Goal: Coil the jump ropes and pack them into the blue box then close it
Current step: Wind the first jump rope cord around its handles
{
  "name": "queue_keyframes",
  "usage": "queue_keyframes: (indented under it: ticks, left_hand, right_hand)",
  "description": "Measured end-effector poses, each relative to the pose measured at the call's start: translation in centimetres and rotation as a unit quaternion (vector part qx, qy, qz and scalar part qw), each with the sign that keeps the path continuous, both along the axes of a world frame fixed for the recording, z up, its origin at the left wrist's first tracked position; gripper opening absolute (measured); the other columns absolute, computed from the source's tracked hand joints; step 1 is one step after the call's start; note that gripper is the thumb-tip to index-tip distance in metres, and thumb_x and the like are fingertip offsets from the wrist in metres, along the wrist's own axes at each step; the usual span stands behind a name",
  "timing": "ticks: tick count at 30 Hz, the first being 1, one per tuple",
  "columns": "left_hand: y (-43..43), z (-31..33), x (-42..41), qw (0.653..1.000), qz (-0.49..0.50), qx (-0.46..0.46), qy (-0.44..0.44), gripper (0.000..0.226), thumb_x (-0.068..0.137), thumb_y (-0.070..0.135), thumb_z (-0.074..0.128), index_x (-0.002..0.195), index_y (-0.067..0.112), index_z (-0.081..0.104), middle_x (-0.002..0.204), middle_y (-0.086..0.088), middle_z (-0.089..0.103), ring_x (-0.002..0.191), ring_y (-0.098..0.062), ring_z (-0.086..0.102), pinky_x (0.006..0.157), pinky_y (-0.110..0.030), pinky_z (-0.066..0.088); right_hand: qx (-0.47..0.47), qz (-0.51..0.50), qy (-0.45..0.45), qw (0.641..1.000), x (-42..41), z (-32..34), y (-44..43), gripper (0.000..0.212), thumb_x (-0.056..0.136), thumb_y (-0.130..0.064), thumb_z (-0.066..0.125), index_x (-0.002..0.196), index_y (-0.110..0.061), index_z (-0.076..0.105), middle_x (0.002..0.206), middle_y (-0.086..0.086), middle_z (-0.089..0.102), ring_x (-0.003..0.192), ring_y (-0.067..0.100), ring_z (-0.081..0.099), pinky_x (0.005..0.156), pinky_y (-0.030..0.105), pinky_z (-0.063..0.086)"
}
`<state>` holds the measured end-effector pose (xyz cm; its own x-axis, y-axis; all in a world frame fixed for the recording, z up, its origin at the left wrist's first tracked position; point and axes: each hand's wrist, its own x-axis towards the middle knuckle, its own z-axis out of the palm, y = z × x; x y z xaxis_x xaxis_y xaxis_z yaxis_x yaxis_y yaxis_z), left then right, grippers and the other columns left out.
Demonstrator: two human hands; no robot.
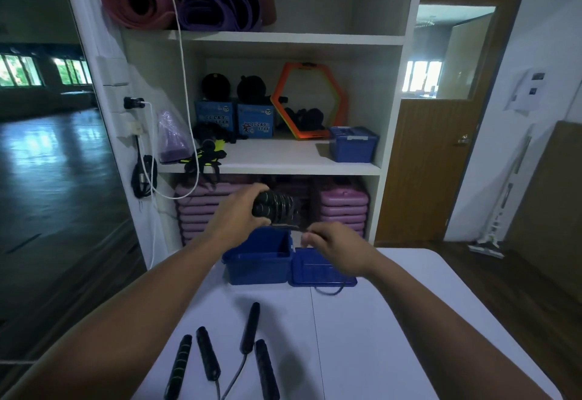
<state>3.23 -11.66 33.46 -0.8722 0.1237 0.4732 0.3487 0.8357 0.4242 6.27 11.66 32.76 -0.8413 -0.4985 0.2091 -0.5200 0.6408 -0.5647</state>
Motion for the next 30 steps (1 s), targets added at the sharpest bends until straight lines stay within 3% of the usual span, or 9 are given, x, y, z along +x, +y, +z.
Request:
queue_keyframes:
  ticks: [3, 7, 9, 14, 18, 20, 22, 25, 30]
  left_hand:
    - [-0.1, -0.4, 1.2, 0.996, -0.057, -0.016, -0.066, 0.064, 0.074, 0.021, 0.087, 0.127, 0.028, 0.051, 0.110, 0.010, 0.061, 0.097, -0.009, 0.061, 0.077, -0.022, 0.047]
    - [0.5, 1.2, 3.8, 0.977, -0.151, 0.025, -0.147, 0.063, 0.076, 0.021, 0.086, 0.127, 0.032, 0.052, 0.109, 0.011, 0.066, 0.069, 0.007, 0.063, 0.063, -0.011, 0.045]
    - [0.9, 1.9, 4.8, 0.962, -0.196, 0.057, -0.178, 0.064, 0.073, 0.020, 0.087, 0.125, 0.036, 0.053, 0.109, 0.012, 0.068, 0.081, 0.000, 0.068, 0.073, -0.018, 0.053]
    - [0.8, 3.2, 6.3, 0.939, -0.245, 0.161, -0.180, 0.064, 0.068, 0.009, 0.090, 0.119, 0.032, 0.059, 0.106, 0.008, 0.068, 0.103, -0.014, 0.067, 0.091, -0.031, 0.056]
    - [0.8, 4.4, 7.1, 0.909, -0.278, 0.260, -0.171, 0.064, 0.064, 0.000, 0.088, 0.118, 0.022, 0.061, 0.103, 0.006, 0.069, 0.101, -0.018, 0.069, 0.089, -0.033, 0.057]
    - [0.9, 4.7, 6.9, 0.907, -0.263, 0.296, -0.143, 0.063, 0.063, 0.004, 0.086, 0.119, 0.018, 0.060, 0.102, 0.006, 0.070, 0.100, -0.017, 0.069, 0.088, -0.030, 0.058]
    - [1.1, 4.9, 6.4, 0.921, -0.218, 0.308, -0.100, 0.061, 0.066, 0.005, 0.087, 0.120, 0.016, 0.060, 0.104, 0.003, 0.069, 0.096, -0.011, 0.070, 0.084, -0.024, 0.057]
    - [1.4, 3.9, 4.7, 0.939, -0.139, 0.309, -0.058, 0.057, 0.069, 0.009, 0.088, 0.118, 0.017, 0.061, 0.102, 0.004, 0.069, 0.086, 0.001, 0.068, 0.072, -0.013, 0.053]
    - [0.4, 1.5, 1.0, 0.960, -0.013, 0.280, -0.017, 0.055, 0.068, 0.027, 0.091, 0.110, 0.020, 0.055, 0.097, 0.001, 0.067, 0.086, -0.012, 0.067, 0.071, -0.018, 0.057]
  right_hand:
    - [0.019, -0.008, 0.055, 0.998, -0.5, 2.4, 0.7, 0.026, 0.101, -0.033, 0.048, 0.096, -0.018, 0.068, 0.080, -0.013, 0.064, 0.076, 0.007, 0.062, 0.079, 0.041, 0.055]
    - [0.003, -0.001, 0.100, 0.995, -1.3, 4.9, 1.2, 0.019, 0.097, -0.030, 0.056, 0.097, -0.018, 0.071, 0.084, -0.009, 0.069, 0.080, 0.010, 0.064, 0.079, 0.039, 0.054]
    - [-0.024, 0.012, 0.085, 0.996, -1.8, 5.6, 1.3, 0.015, 0.094, -0.029, 0.062, 0.095, -0.019, 0.073, 0.086, -0.008, 0.070, 0.083, 0.009, 0.064, 0.081, 0.035, 0.052]
    - [-0.180, 0.055, -0.028, 0.982, -2.1, 5.3, 1.6, 0.011, 0.089, -0.020, 0.068, 0.086, -0.011, 0.073, 0.083, 0.019, 0.070, 0.074, 0.021, 0.064, 0.074, 0.034, 0.052]
    - [-0.337, 0.052, -0.168, 0.925, -1.5, 2.5, 1.4, 0.018, 0.095, -0.008, 0.054, 0.081, -0.008, 0.064, 0.070, -0.002, 0.072, 0.067, 0.014, 0.065, 0.069, 0.028, 0.053]
    - [-0.417, 0.027, -0.231, 0.879, -0.9, 0.4, 0.5, 0.024, 0.100, -0.003, 0.044, 0.082, -0.007, 0.059, 0.065, 0.003, 0.066, 0.062, 0.019, 0.056, 0.056, 0.024, 0.047]
    - [-0.413, 0.040, -0.224, 0.882, -0.7, -1.6, -0.6, 0.022, 0.102, -0.010, 0.044, 0.088, -0.007, 0.061, 0.070, 0.013, 0.050, 0.056, 0.016, 0.039, 0.050, 0.027, 0.035]
    - [-0.377, 0.025, -0.248, 0.892, 0.0, -3.2, -2.1, 0.028, 0.104, -0.023, 0.043, 0.099, -0.006, 0.064, 0.070, 0.004, 0.046, 0.054, 0.013, 0.034, 0.049, 0.025, 0.031]
    - [-0.235, 0.013, -0.197, 0.952, 0.8, -4.0, -2.3, 0.026, 0.105, -0.022, 0.041, 0.111, -0.007, 0.061, 0.069, 0.000, 0.049, 0.053, 0.012, 0.038, 0.048, 0.020, 0.035]
